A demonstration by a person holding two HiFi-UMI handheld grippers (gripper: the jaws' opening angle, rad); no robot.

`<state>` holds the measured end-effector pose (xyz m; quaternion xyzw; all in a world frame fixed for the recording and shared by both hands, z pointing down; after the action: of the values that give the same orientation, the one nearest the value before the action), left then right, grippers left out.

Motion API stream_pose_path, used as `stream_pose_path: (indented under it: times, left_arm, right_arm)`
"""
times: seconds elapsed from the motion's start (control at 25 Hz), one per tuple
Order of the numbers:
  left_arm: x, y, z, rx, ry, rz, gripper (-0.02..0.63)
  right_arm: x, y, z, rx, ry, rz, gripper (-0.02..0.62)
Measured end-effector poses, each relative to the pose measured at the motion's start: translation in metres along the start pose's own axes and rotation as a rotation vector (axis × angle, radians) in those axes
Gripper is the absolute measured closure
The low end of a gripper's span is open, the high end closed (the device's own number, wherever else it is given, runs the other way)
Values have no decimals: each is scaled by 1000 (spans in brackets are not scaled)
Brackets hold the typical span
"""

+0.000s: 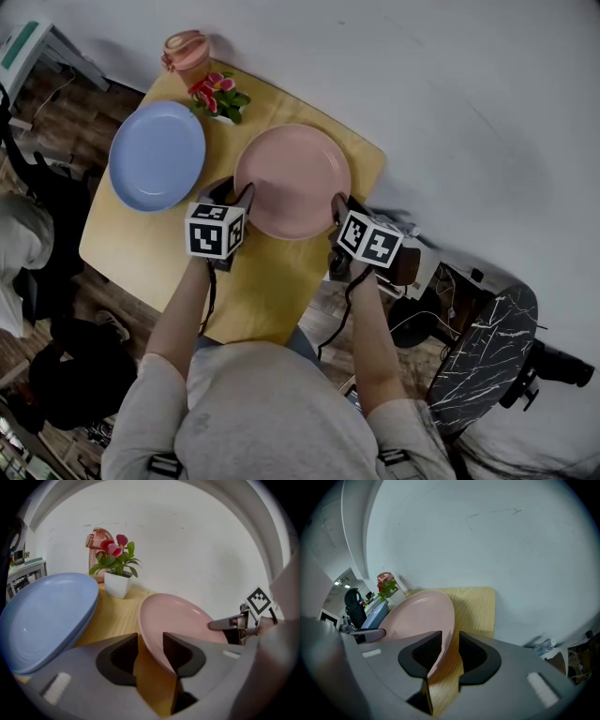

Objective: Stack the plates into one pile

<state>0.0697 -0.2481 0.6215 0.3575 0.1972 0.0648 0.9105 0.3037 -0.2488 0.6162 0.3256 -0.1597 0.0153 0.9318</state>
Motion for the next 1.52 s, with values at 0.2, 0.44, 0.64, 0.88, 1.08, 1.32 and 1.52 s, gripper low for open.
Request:
stream_pose_path:
  times: [0.2, 0.44, 0.64, 0.88, 1.08, 1.32, 1.52]
  left_arm:
    - [-5, 3, -1, -34, -68, 62, 434]
    - [-9, -1, -18, -4, -84, -11, 465]
    - [-12, -14, -43, 64, -120, -22, 480]
    - [-15, -28, -75, 144, -147, -11, 485]
    - [-18, -35, -100, 197, -162, -6, 486]
    - [-19, -39, -134, 253, -185, 12, 486]
    - [-19, -46, -165, 336, -194, 1, 486]
  right_arm:
    - [-6, -3, -4, 32, 15, -17, 496]
    - [-11, -6, -15, 75, 26, -5, 555]
    - [-28, -11, -27, 111, 3, -21, 555]
    - [-52, -20, -46, 191, -36, -47, 555]
    - [-70, -27, -61, 247, -70, -51, 555]
    - [-92, -29, -82, 299, -111, -64, 555]
    - [-113, -36, -102, 340, -138, -93, 556]
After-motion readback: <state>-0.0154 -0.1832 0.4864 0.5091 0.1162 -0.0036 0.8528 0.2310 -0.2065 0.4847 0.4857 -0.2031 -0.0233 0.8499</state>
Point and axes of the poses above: the fingertips, and each gripper's own axes: z forward along the fingers, x to its right, y out of its underside, the point moved 1 cm from there along -z, backward along the fingers, and after that the axes turned 2 degrees about -z, right-handed, at the moved point
